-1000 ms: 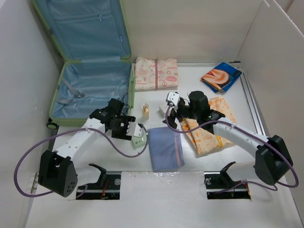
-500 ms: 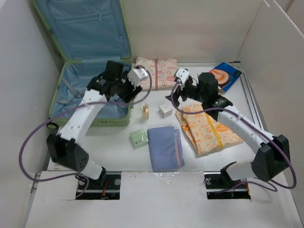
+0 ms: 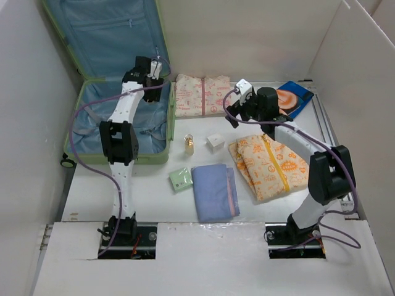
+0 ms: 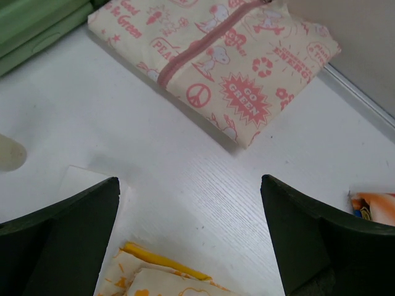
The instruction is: Pack the luggage
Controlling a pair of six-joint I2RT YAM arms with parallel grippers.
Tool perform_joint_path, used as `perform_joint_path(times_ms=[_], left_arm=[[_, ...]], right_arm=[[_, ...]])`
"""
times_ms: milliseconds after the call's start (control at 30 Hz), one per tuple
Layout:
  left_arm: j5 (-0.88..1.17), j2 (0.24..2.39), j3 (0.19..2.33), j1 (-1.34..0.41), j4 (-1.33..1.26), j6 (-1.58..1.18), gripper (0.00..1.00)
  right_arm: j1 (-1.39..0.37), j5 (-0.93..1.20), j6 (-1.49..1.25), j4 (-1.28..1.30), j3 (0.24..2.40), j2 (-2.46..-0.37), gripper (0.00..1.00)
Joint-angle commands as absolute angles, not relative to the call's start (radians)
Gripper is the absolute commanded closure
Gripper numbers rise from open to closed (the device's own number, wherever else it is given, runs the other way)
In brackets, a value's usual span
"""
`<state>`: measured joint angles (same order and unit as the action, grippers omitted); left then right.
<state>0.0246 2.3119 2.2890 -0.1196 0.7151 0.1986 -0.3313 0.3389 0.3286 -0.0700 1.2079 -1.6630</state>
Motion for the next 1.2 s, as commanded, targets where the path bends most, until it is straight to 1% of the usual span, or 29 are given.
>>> perform_joint_path(times_ms=[0,200,467,500,567,600,633,667,700,733,767,800,867,1067,1167], left_arm=[[-0.051,2.296,2.298,-0.138,0.583,0.169,1.00],[-0.029,2.319,2.232,-0.147,0.430,0.169,1.00],[-0.020,2.446,2.192,-0.147,0.397,0.178,1.00],[-0.020,2.447,2.203,-0.147,0.397,0.178,0.98],[-0.011,2.456,2.203,-0.147,0.397,0.178,0.91],[-0.011,2.456,2.203,-0.147,0.388,0.169,0.85],[-0.011,2.447,2.203,-0.147,0.388,0.169,0.77],[-0.011,2.447,2.203,-0.147,0.388,0.169,0.60],[-0.011,2.425,2.203,-0.147,0.388,0.169,0.49],[-0.011,2.415,2.203,-0.147,0.388,0.160,0.39],[-0.011,2.402,2.203,-0.147,0.388,0.160,0.32],[-0.011,2.389,2.203,-0.147,0.388,0.160,0.23],[-0.011,2.344,2.203,-0.147,0.379,0.160,0.19],[0.002,2.203,2.203,-0.147,0.402,0.160,0.10],[0.025,2.128,2.137,-0.166,0.402,0.216,0.10]], right_arm=[[-0.310,0.337,0.293,-0.126,1.276,-1.680,0.00],[-0.301,0.362,0.272,-0.126,1.276,-1.730,0.00],[-0.301,0.353,0.259,-0.126,1.285,-1.730,0.00],[-0.301,0.353,0.259,-0.126,1.285,-1.730,0.00],[-0.301,0.353,0.259,-0.126,1.285,-1.730,0.00],[-0.301,0.353,0.259,-0.126,1.285,-1.721,0.00],[-0.301,0.353,0.259,-0.126,1.285,-1.721,0.00],[-0.301,0.362,0.259,-0.126,1.285,-1.721,0.00],[-0.301,0.362,0.259,-0.126,1.285,-1.721,0.00],[-0.301,0.374,0.259,-0.126,1.285,-1.721,0.00],[-0.301,0.374,0.259,-0.126,1.285,-1.712,0.00],[-0.301,0.383,0.259,-0.126,1.295,-1.712,0.00],[-0.301,0.383,0.259,-0.126,1.295,-1.703,0.00],[-0.301,0.420,0.259,-0.126,1.295,-1.678,0.00],[-0.301,0.440,0.268,-0.126,1.286,-1.660,0.00]])
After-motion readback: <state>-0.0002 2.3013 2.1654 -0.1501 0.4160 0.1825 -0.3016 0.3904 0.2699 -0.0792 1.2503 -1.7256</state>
